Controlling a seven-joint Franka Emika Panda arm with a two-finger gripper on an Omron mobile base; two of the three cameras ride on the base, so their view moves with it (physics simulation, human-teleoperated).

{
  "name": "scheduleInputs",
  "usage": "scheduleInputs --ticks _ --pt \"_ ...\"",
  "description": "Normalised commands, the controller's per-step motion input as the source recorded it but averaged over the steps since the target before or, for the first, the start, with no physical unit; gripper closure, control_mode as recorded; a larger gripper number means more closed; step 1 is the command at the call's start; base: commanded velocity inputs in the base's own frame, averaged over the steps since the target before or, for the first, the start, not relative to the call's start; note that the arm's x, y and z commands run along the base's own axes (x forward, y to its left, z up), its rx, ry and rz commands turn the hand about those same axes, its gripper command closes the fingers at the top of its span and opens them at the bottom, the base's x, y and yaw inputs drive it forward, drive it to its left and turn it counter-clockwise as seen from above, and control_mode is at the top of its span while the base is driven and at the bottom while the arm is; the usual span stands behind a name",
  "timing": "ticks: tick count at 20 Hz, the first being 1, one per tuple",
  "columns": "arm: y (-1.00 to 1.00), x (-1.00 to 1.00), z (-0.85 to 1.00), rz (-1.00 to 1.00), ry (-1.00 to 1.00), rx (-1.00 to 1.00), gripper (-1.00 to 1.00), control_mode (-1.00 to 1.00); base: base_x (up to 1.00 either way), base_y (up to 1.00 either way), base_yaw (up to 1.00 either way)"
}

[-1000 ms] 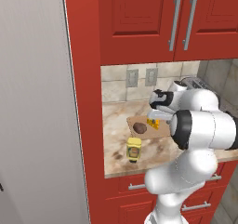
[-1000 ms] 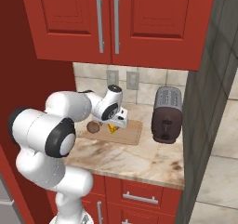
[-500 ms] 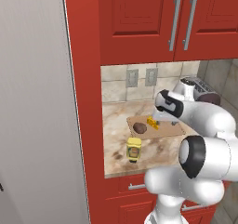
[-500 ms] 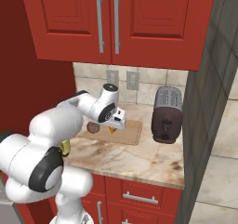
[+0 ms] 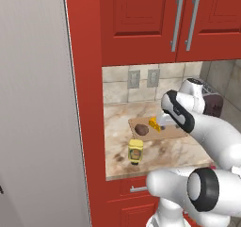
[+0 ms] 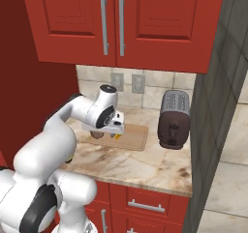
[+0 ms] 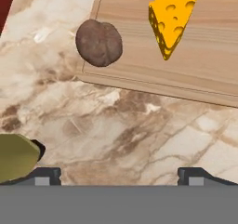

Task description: Retrieve the reheated potato from the microwave, then place the potato, cheese, and condiment on the cutting board.

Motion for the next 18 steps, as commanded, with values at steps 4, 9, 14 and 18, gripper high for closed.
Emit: scheduleInputs --ticks 4,9,14,18 --pt "0.24 -0.39 0.12 0.35 -0.01 -0.08 -1.0 -1.0 0.0 0.0 0.0" --pt "0.23 -0.33 0.2 0.28 -0.05 -0.1 -1.0 -1.0 0.0 0.0 0.0" --pt "0.21 -0.3 0.28 0.27 0.0 -0.1 -1.0 -1.0 0.0 0.0 0.0" --pt "0.28 -0.27 0.25 0.27 0.0 -0.07 -1.0 -1.0 0.0 0.0 0.0"
